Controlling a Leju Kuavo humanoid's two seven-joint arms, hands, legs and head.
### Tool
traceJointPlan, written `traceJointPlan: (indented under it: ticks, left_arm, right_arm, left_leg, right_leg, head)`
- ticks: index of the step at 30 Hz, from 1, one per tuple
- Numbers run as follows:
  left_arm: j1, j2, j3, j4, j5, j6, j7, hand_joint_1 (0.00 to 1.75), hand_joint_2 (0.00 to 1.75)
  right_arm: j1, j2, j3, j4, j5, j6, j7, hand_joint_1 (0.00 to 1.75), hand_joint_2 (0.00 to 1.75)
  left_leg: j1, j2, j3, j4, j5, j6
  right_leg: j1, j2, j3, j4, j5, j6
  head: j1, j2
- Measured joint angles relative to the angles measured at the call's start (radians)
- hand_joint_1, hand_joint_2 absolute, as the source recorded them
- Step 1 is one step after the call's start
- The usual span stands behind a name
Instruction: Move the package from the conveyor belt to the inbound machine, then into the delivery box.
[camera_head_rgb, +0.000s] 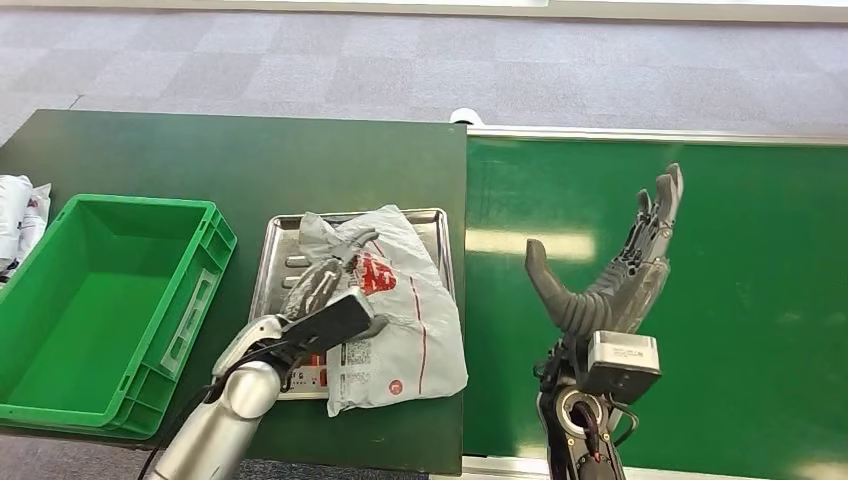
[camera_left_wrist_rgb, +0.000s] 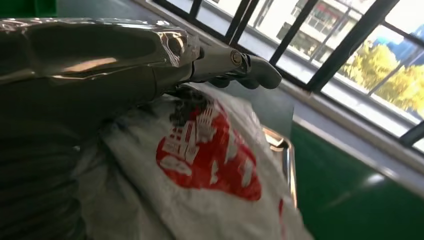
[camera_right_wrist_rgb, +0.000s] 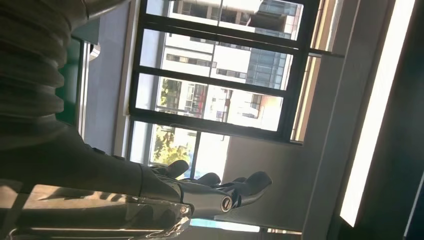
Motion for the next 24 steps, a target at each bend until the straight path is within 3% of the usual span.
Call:
traceJointPlan:
  ticks: [7, 8, 12, 15, 19, 24]
  left_arm:
    - [-0.158, -0.034, -0.091, 0.286, -0.033, -0.039, -0.004, 0.03, 1.75]
    - [-0.173, -0.039, -0.097, 0.309, -0.033, -0.041, -0.005, 0.11, 1.75]
    - [-0.210, -0.052, -0.114, 0.370, -0.033, -0.042, -0.005, 1.51, 1.75]
    - [-0.227, -0.060, -0.120, 0.400, -0.033, -0.043, -0.007, 1.62, 1.75]
    - [-0.248, -0.068, -0.122, 0.430, -0.012, -0.036, -0.016, 1.65, 1.75]
    - [-0.245, -0.073, -0.091, 0.427, 0.103, 0.019, -0.069, 1.73, 1.75]
  right_arm:
    - [0.067, -0.024, 0.000, -0.042, -0.012, -0.012, 0.001, 0.00, 1.75]
    - [0.072, -0.027, 0.000, -0.045, -0.012, -0.012, 0.001, 0.00, 1.75]
    - [0.081, -0.035, 0.000, -0.052, -0.012, -0.013, 0.001, 0.00, 1.75]
    - [0.084, -0.039, 0.001, -0.053, -0.012, -0.016, 0.001, 0.00, 1.75]
    - [0.089, -0.045, 0.001, -0.053, -0.013, -0.024, 0.005, 0.00, 1.75]
    - [0.099, -0.051, 0.001, -0.055, -0.016, -0.041, 0.012, 0.00, 1.75]
  left_leg:
    - [0.000, -0.001, 0.003, 0.000, 0.000, 0.000]
    - [0.000, -0.002, 0.003, 0.000, 0.000, 0.000]
    - [0.000, -0.002, 0.007, 0.000, 0.000, 0.001]
    - [0.000, -0.002, 0.010, 0.000, 0.000, 0.001]
    - [0.000, -0.002, 0.014, 0.000, 0.000, 0.001]
    - [0.000, -0.002, 0.014, 0.000, 0.000, 0.001]
  right_leg:
    - [0.000, -0.001, 0.005, 0.000, 0.000, 0.000]
    - [0.000, -0.001, 0.006, 0.000, 0.000, 0.000]
    - [0.000, -0.002, 0.009, 0.000, 0.000, 0.000]
    - [0.000, -0.002, 0.012, 0.000, 0.000, 0.000]
    - [0.000, -0.002, 0.016, 0.000, 0.000, 0.000]
    - [0.000, -0.002, 0.017, 0.000, 0.000, 0.000]
  head:
    - [0.000, 0.000]
    - [0.000, 0.000]
    - [0.000, 0.000]
    - [0.000, 0.000]
    - [0.000, 0.000]
    - [0.000, 0.000]
